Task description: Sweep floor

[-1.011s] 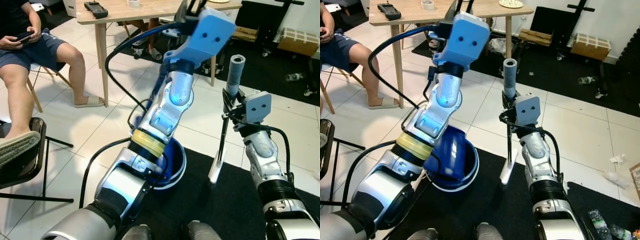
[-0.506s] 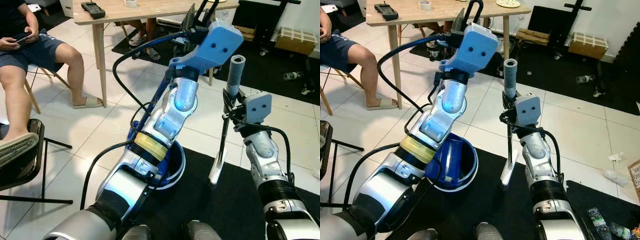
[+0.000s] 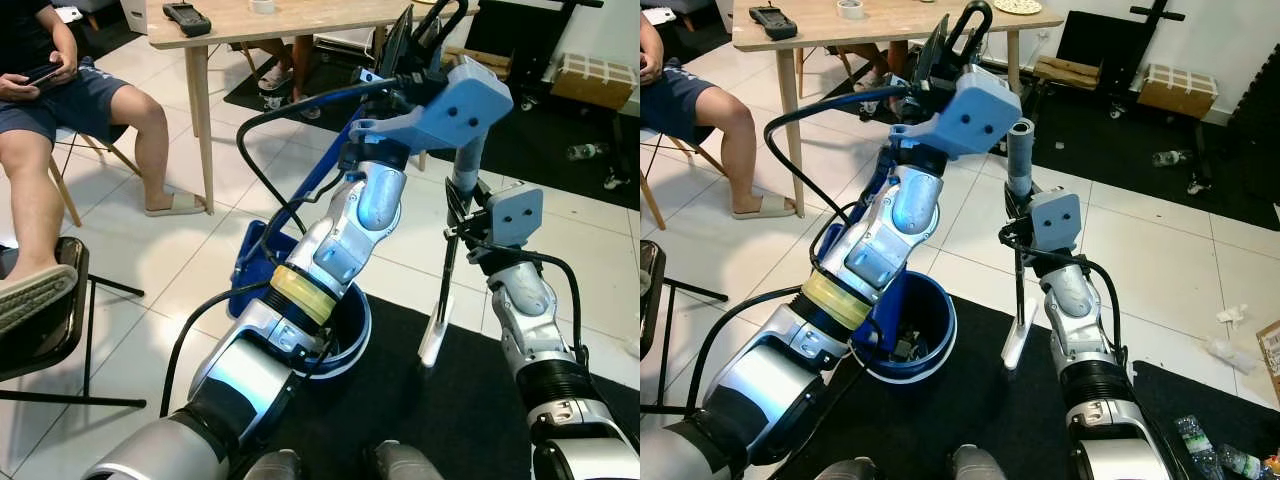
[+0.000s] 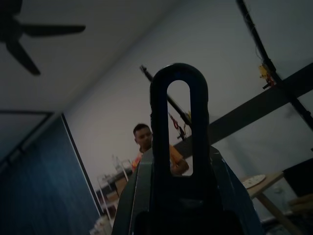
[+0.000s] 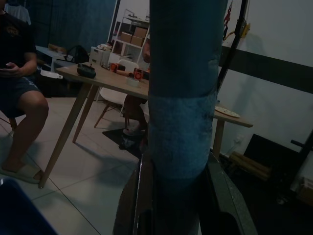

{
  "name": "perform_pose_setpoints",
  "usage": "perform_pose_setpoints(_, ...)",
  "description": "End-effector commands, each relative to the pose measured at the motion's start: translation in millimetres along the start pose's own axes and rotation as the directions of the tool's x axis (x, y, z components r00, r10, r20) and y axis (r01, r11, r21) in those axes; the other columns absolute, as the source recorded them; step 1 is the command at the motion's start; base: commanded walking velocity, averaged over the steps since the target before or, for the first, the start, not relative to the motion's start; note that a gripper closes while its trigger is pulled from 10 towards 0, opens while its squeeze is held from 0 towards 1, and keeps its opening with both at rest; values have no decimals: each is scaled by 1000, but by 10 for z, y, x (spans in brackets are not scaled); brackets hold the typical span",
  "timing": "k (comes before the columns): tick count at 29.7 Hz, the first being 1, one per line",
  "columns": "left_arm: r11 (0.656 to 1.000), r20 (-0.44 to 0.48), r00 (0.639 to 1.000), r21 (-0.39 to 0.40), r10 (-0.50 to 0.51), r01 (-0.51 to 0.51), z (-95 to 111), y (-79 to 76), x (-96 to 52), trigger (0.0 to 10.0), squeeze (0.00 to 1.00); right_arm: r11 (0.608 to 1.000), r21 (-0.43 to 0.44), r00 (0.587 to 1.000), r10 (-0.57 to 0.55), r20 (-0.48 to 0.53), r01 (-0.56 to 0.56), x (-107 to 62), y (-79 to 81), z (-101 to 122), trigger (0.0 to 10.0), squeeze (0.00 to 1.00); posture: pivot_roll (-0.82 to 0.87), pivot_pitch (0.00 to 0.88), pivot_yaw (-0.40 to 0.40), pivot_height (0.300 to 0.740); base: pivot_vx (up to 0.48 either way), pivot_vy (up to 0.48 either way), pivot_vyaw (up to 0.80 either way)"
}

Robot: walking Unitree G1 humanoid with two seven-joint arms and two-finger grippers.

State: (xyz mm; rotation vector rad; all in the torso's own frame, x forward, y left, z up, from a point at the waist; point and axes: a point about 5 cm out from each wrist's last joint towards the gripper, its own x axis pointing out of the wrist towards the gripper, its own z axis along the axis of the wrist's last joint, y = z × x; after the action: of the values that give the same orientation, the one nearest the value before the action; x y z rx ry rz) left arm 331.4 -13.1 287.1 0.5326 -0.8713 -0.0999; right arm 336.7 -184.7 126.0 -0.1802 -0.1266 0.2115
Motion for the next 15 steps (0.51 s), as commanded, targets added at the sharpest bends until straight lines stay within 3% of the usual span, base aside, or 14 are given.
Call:
perform_pose_setpoints(1,998,93,996,59,-17,11,112,14,28,10000,0,1000,-18,1000,-1,29,2,6,-9,49,10000,0,6,17,-17,740,0,0,0)
perform_pose_setpoints(9,995,127,992,97,-16,4,133,-20,-3,10000,0,1000,-16,1000,0,29,0,9,-4,49,10000,0,8,16,-19,740,0,0,0)
perform_pose_setpoints(15,999,57,998,52,-11,8,56,-34,-23,10000,0,1000,-17,1000,-1,28,1,6,-4,47,10000,0,8,17,-18,740,0,0,0)
